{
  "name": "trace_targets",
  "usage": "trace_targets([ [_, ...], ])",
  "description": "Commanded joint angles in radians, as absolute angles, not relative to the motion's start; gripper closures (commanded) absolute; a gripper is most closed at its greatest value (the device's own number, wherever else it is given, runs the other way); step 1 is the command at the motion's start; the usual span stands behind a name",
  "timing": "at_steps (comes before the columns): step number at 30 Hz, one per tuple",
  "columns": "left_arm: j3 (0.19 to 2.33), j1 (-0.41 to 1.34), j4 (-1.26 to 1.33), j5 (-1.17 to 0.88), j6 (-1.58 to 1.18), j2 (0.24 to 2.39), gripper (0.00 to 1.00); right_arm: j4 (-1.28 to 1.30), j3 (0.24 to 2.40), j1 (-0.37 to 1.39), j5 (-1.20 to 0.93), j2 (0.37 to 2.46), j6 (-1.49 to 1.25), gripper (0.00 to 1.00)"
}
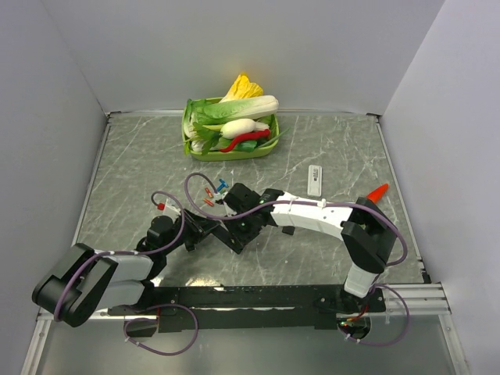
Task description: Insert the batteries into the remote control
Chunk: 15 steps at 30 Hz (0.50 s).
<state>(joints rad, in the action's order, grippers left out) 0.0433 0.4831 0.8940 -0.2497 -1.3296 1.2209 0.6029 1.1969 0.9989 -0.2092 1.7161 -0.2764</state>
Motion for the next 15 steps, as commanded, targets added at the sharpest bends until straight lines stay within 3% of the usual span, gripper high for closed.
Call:
trace_targets([
  [1,0.012,0.483,0.997,-0.267,-1.393,1.204,0.99,0.569,1.223,1.008,-0.206,1.64,-0.291,0.66],
  [8,0.008,0.483,1.029,-0.271,-1.405,1.213,0.99,0.601,1.226,1.008,-0.166,1.602,-0.29,0.64],
  [15,0.008,0.482,1.049,-0.275,-1.41,1.207,0.99,0.664,1.261,1.008,-0.123,1.543,-0.259,0.56],
])
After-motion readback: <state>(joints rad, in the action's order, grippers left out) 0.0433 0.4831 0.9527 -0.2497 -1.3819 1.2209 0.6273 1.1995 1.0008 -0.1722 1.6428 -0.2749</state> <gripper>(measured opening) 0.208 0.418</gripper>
